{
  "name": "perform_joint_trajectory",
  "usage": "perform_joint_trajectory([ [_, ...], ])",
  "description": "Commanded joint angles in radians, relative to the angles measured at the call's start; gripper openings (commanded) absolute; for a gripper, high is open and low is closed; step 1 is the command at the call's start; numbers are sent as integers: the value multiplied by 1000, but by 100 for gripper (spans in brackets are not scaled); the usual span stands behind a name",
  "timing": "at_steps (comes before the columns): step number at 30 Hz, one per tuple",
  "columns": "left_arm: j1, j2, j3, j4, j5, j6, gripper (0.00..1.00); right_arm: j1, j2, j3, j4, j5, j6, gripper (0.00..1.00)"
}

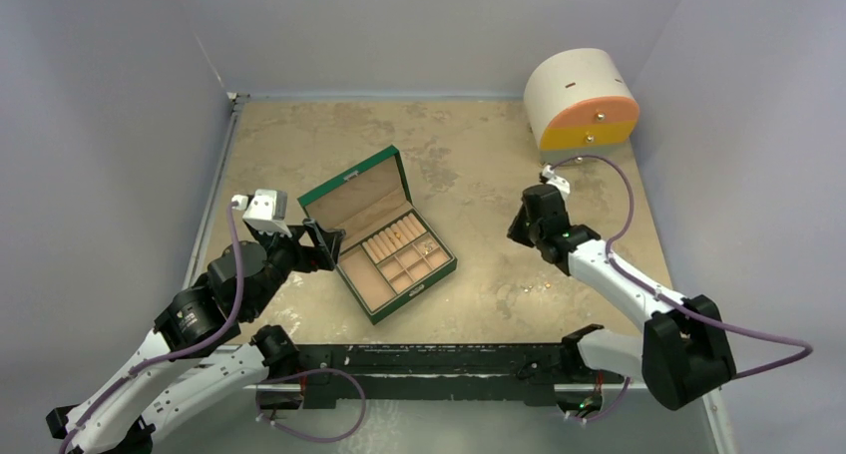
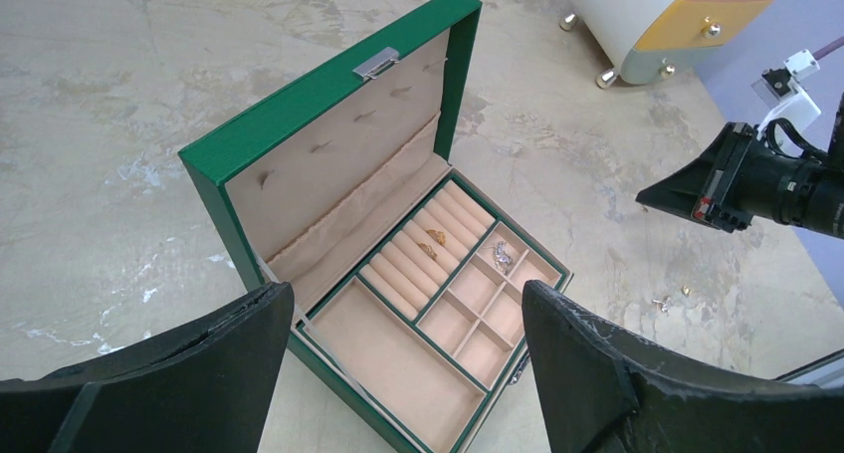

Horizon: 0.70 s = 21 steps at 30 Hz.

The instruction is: Organize the mixed jewelry

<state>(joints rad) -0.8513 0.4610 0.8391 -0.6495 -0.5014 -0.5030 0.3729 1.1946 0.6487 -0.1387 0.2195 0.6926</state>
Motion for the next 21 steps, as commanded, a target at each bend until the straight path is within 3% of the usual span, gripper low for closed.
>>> perform_joint_trajectory([
  [1, 6, 1, 4, 33, 1, 20, 85, 126, -26, 65, 64, -30, -46, 0],
  [21, 9, -5, 3, 34, 6, 21, 85, 463, 145, 137, 407, -184, -225, 0],
])
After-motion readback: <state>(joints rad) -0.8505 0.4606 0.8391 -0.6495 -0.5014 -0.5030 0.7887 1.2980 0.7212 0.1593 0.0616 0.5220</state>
